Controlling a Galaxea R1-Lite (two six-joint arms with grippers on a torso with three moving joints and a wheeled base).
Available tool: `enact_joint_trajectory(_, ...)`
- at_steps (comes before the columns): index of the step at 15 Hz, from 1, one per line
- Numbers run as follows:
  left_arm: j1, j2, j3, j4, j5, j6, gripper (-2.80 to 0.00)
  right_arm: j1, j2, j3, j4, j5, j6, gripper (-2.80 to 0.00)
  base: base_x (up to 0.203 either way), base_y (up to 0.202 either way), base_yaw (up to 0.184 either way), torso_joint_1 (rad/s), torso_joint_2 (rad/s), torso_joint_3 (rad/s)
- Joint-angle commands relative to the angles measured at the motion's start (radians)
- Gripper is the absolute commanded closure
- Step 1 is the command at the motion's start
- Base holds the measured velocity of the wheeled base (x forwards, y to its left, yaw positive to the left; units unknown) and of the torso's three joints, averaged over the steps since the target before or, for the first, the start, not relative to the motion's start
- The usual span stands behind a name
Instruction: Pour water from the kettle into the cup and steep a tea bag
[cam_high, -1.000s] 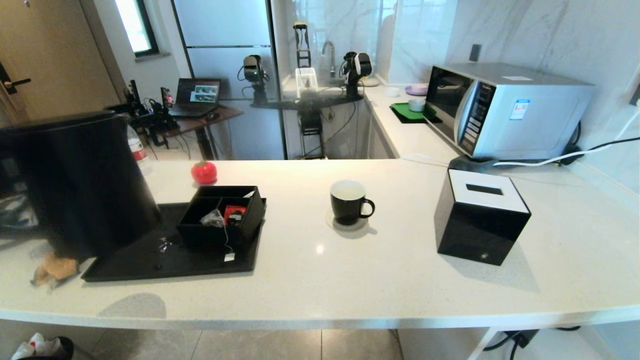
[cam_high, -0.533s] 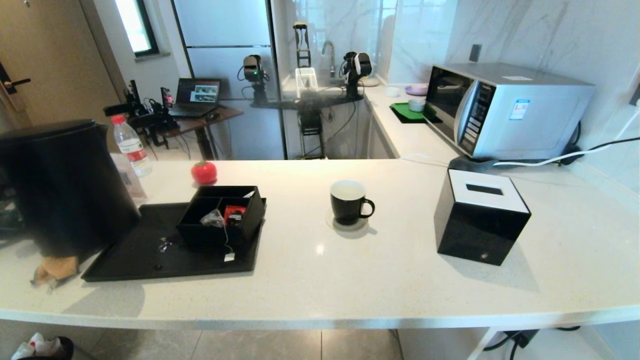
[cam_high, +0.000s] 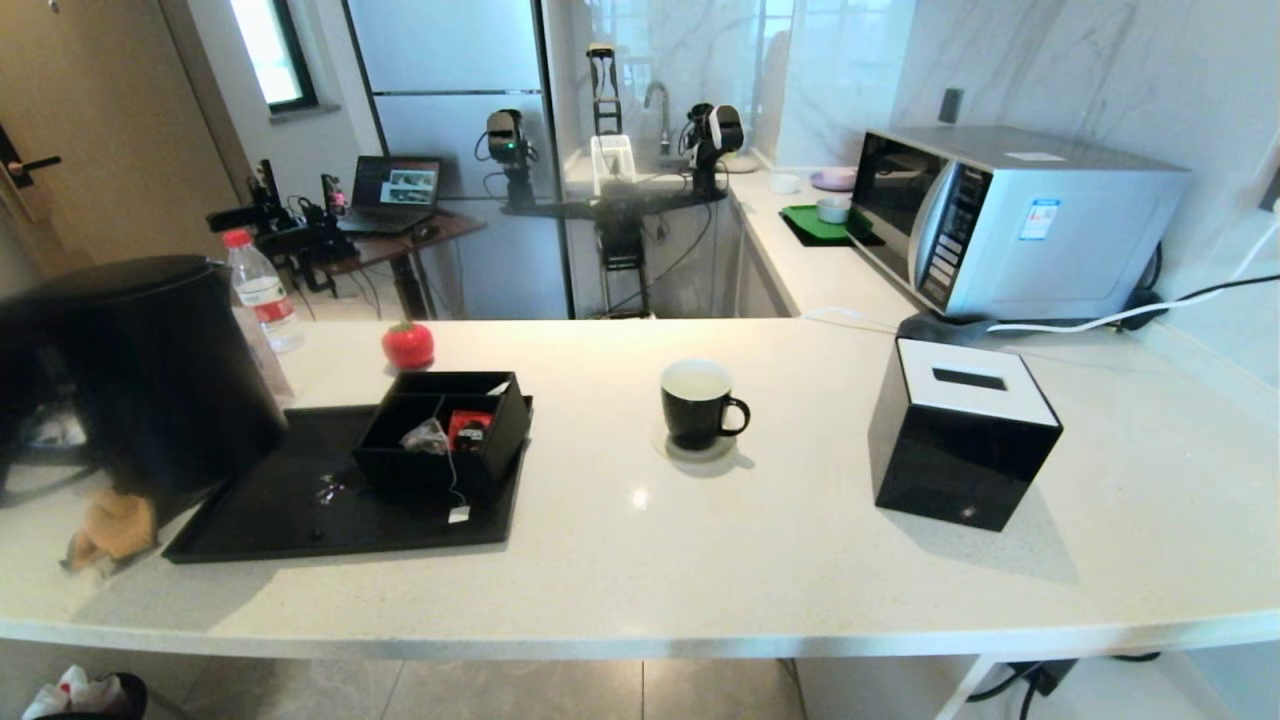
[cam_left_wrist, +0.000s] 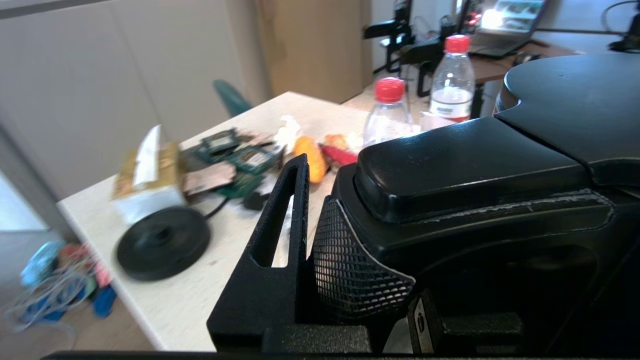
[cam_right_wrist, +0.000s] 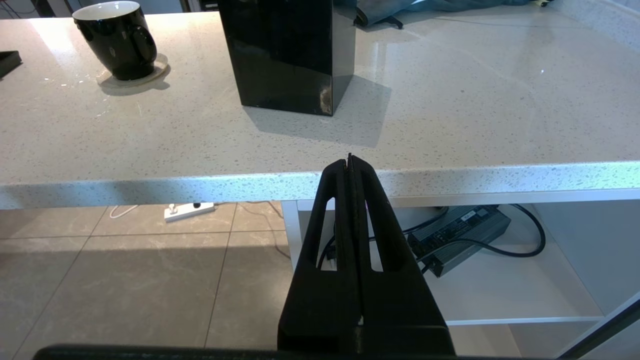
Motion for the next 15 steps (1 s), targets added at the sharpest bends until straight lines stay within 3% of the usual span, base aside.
enact_joint_trajectory(1, 0.001, 0.112, 0.000, -0.077, -0.011, 0.000, 0.00, 0.000, 0.001, 0.000, 0.000, 0.000, 0.000, 0.00, 0.000, 0.000, 0.000, 0.000, 0.00, 0.000)
enact_joint_trajectory(6, -0.002, 0.262, -0.007, -0.253, -0.062, -0.002, 0.00, 0.000, 0.001, 0.000, 0.000, 0.000, 0.000, 0.00, 0.000, 0.000, 0.000, 0.000, 0.00, 0.000)
enact_joint_trajectory(11, -0.023, 0.369, -0.017, -0.324, -0.070, -0.002, 0.00, 0.000, 0.001, 0.000, 0.000, 0.000, 0.000, 0.00, 0.000, 0.000, 0.000, 0.000, 0.00, 0.000)
enact_joint_trajectory(15, -0.033, 0.453, -0.106, -0.330, -0.070, -0.002, 0.00, 0.000, 0.001, 0.000, 0.000, 0.000, 0.000, 0.00, 0.000, 0.000, 0.000, 0.000, 0.00, 0.000)
